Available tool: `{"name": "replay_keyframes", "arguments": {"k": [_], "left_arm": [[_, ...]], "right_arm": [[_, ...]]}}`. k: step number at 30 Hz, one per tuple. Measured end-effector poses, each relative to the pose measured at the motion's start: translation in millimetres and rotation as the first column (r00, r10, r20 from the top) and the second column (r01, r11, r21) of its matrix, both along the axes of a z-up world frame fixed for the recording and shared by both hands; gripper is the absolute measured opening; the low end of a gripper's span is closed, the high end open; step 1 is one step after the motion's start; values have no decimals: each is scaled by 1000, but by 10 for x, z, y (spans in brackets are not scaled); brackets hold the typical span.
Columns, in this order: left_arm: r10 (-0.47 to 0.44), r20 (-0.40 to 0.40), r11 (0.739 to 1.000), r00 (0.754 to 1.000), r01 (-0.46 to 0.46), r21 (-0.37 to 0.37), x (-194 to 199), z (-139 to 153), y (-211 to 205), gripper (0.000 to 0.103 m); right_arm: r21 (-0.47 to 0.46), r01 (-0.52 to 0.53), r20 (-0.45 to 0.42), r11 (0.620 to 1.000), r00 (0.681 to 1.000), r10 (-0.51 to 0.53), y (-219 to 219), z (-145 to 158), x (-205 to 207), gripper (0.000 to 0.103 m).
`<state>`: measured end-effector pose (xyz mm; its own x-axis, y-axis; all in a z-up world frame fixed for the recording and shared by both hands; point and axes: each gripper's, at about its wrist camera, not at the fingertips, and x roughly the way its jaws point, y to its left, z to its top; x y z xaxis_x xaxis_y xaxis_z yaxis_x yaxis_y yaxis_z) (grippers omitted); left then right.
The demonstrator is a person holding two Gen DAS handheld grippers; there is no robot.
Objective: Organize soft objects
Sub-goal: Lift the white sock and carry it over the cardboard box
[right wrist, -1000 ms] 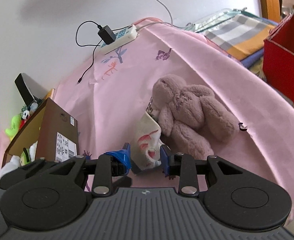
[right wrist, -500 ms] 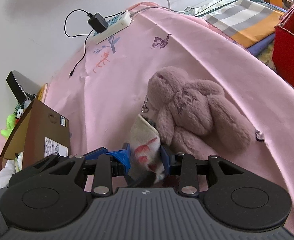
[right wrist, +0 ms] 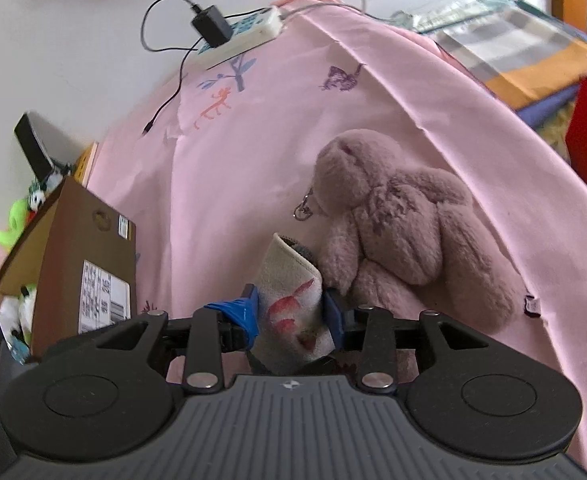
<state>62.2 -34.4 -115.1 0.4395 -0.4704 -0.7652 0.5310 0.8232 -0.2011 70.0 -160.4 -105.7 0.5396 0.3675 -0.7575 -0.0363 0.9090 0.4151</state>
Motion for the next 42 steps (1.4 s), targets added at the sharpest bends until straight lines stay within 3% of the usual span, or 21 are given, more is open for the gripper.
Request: {"name": "replay_keyframes", "arguments": {"k": [7,20,28,42], "left_arm": [[4,-7,1000,1000,-4,7,-50,32,23,51],[76,-27,992,997,-72,107,-280,190,251,47],[108,-2,985,994,-106,135,-505,315,378,47],[158,85,980,984,-167,108,-882,647,678,47]], "right_arm": [[-9,-26,8,1000,1000,26,32,27,-46,18],[6,-123,-4,992,992,123,357,100,-304,18],[42,-141,-7,989,990,141,474,179,-460,18],[32,-191,82,981,979,188,763,485,-773,18]]}}
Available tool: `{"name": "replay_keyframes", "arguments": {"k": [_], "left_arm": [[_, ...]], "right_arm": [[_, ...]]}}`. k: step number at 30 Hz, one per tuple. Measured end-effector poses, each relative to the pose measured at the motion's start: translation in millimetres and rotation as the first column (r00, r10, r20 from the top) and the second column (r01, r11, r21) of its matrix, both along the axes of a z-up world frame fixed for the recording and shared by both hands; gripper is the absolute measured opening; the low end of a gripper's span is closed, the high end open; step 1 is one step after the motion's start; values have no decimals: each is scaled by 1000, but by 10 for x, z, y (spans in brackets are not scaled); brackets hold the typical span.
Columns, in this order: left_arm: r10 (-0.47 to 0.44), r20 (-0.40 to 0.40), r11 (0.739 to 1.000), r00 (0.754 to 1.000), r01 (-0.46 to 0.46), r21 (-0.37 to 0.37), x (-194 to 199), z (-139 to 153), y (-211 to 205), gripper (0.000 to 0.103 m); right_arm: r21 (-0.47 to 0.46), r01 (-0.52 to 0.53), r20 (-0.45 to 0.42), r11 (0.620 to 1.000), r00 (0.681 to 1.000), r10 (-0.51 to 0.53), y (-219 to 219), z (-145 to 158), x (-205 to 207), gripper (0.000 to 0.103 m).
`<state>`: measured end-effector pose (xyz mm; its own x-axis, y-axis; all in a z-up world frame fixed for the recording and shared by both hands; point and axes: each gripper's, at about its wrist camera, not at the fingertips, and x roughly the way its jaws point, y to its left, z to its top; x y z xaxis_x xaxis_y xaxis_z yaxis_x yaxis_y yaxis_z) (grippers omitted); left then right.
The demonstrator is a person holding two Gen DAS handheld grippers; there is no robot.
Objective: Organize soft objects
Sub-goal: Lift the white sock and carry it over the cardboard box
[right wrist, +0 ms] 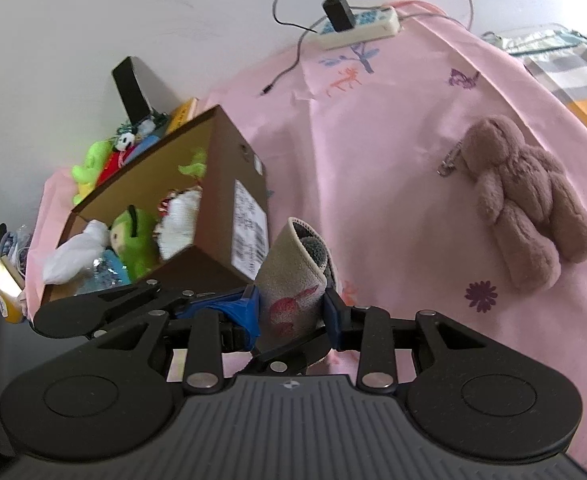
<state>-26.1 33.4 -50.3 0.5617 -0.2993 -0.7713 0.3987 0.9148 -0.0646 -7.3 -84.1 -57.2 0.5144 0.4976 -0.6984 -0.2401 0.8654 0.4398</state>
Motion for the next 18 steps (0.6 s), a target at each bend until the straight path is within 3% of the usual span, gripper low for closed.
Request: {"name": "replay_keyframes", "arguments": {"k": [8,18], "left_arm": [[45,102,999,994,-43,-23,-202,296,249,47],[136,221,990,966,-128,-54,-266,637,673,47]], "right_arm": [[-10,-49,121,999,991,50,222,295,-152,18],[-29,-134,272,991,953,136,618,616,-105,18]]}}
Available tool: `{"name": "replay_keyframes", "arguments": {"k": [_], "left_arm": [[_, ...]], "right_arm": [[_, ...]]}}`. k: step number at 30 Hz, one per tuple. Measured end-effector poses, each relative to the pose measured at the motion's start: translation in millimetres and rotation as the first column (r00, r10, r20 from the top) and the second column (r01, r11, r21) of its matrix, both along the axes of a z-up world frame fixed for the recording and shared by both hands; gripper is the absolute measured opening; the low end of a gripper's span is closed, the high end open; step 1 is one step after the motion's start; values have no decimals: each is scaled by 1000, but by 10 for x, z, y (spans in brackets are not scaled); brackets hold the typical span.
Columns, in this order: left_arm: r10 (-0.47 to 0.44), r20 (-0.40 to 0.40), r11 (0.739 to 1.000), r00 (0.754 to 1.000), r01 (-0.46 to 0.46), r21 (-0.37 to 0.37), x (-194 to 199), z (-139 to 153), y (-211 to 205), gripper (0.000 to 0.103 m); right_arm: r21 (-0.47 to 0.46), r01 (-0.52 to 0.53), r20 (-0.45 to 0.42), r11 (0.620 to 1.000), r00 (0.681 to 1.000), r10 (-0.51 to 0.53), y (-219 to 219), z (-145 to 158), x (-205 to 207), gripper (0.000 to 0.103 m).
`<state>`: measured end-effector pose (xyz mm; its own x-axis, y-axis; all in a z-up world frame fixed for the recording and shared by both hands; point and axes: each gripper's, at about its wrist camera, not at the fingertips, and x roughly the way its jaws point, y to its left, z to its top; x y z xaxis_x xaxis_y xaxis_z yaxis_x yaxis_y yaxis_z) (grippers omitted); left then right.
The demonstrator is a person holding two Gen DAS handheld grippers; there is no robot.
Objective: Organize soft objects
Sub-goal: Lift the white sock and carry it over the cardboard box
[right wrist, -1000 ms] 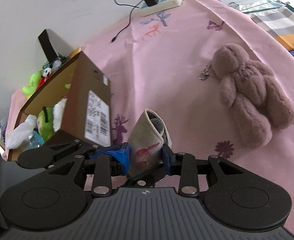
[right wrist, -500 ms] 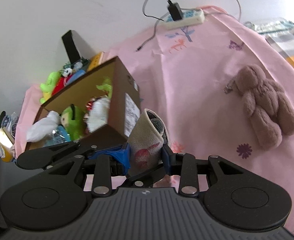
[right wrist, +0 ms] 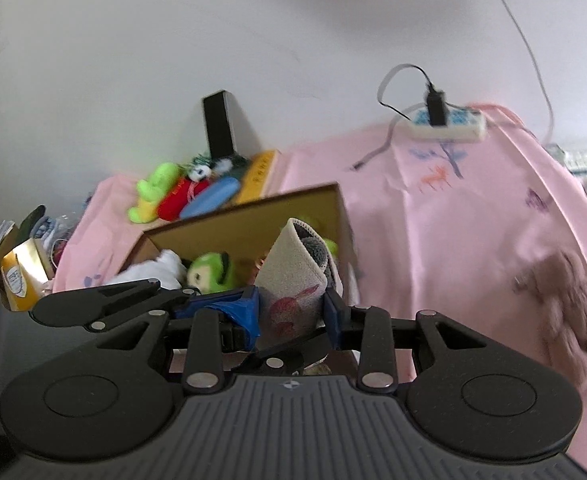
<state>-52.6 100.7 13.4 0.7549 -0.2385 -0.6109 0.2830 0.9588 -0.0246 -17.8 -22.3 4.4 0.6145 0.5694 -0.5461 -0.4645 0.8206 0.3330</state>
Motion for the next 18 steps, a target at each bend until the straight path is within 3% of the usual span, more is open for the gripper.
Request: {"name": "replay_keyframes", "arguments": {"k": [10,18], "left_arm": [[81,69,996,994,-84,41,211,127,363,47],[114,63,993,992,-115,20,511,-26,583,47]], "right_arm": [[18,-62,75,998,995,61,394,95,209,18],[9,-63,75,998,995,62,598,-33,480,18]]}}
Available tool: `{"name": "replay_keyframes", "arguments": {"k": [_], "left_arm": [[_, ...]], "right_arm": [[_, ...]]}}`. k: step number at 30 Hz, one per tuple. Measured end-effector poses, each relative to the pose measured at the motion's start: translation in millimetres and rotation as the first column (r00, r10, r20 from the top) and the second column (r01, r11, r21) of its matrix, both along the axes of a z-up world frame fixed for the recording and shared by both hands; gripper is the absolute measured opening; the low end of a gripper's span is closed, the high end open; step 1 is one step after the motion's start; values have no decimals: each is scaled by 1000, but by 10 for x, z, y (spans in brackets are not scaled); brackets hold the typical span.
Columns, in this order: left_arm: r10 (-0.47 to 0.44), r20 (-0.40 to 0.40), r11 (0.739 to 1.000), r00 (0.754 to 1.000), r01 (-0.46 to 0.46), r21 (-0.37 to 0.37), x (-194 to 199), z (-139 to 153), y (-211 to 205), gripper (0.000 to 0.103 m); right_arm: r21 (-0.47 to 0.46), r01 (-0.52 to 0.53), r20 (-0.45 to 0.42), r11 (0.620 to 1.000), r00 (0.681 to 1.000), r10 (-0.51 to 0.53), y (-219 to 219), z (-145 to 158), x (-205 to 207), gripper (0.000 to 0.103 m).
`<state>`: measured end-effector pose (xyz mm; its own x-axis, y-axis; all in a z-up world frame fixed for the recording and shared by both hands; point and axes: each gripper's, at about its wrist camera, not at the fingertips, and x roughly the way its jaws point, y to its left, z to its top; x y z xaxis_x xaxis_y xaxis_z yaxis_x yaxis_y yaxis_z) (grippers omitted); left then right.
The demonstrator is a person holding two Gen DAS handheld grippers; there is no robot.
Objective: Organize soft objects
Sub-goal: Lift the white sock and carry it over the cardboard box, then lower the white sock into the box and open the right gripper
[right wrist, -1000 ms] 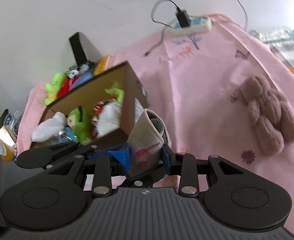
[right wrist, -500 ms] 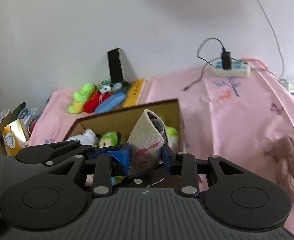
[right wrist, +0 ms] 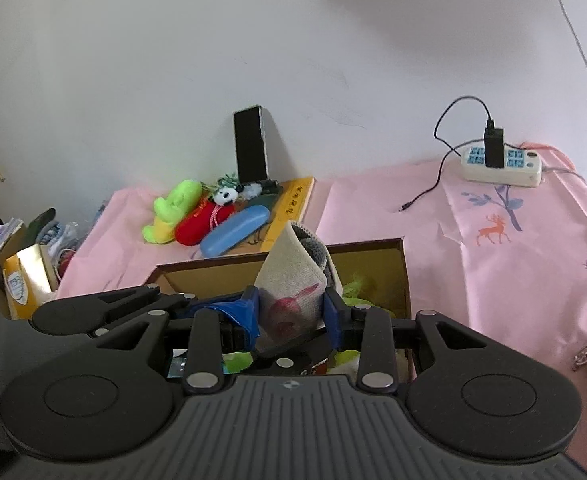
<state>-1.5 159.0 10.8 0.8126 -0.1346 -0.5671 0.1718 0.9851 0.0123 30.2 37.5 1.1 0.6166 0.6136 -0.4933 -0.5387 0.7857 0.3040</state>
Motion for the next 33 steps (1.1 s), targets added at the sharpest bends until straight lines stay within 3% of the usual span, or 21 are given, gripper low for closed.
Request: {"name": "replay_keyframes", "arguments": {"k": [10,17,20,27,33], "left_arm": [[12,-99,999,995,-15,-29,461,-329,124,47],[41,-211,997,977,-55,-62,693,-595,230,54],[47,-210,995,977,-63,-71,690,-604,259,55],[65,-243,996,968,-78,-46,715,-670,221,56],[84,-245,994,966,-100,-52,723,-676,250,62]], "right_arm": [[-30,22,-94,999,995,-25,136,-298,438,18],[-60,54,-147,997,987,-63,213,-508,622,18],[-38,63,-170,997,983,-68,196,-563,672,18],[-51,67,-98,996,993,-72,209,-610,617,14],[-20,80,-98,997,992,-82,172,-624,644,13]]}}
